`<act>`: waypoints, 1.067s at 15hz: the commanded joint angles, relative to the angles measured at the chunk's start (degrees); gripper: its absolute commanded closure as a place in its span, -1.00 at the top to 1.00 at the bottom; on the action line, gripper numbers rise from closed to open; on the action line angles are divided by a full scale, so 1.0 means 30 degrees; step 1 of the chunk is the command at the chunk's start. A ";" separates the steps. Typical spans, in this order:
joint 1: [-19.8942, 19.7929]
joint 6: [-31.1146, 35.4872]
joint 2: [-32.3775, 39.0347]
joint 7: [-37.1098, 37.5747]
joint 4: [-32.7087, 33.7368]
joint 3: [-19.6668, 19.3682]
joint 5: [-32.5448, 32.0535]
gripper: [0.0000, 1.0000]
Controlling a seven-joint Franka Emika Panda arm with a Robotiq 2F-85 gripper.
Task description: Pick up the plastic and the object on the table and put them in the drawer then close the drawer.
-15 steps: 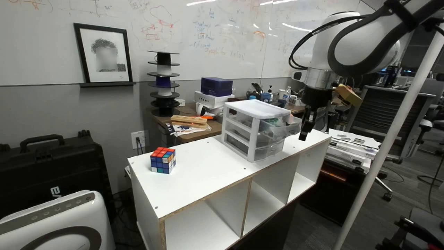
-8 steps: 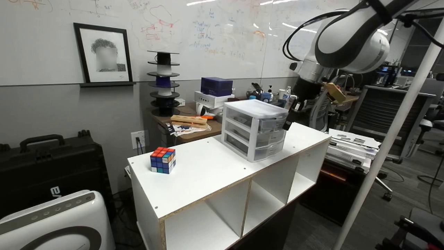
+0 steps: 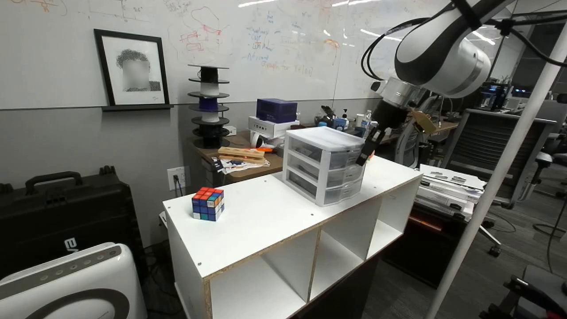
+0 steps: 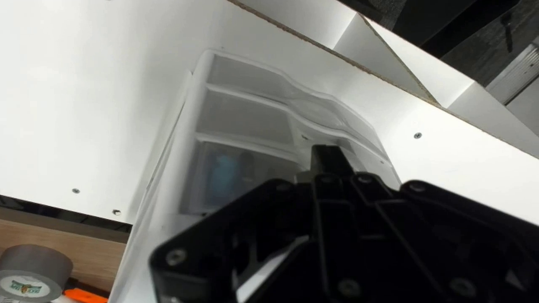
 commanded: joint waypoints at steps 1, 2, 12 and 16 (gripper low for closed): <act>0.0008 -0.1248 -0.0872 0.0554 -0.0176 0.0173 -0.0180 -0.91; 0.0113 -0.1805 -0.1573 0.1059 -0.0636 0.0075 -0.0416 -0.92; 0.0450 -0.9757 -0.8947 0.4398 -0.3190 -0.1780 -0.1361 -0.92; 0.0471 -1.4850 -1.0791 0.3439 -0.2491 -0.3584 -0.0944 -0.44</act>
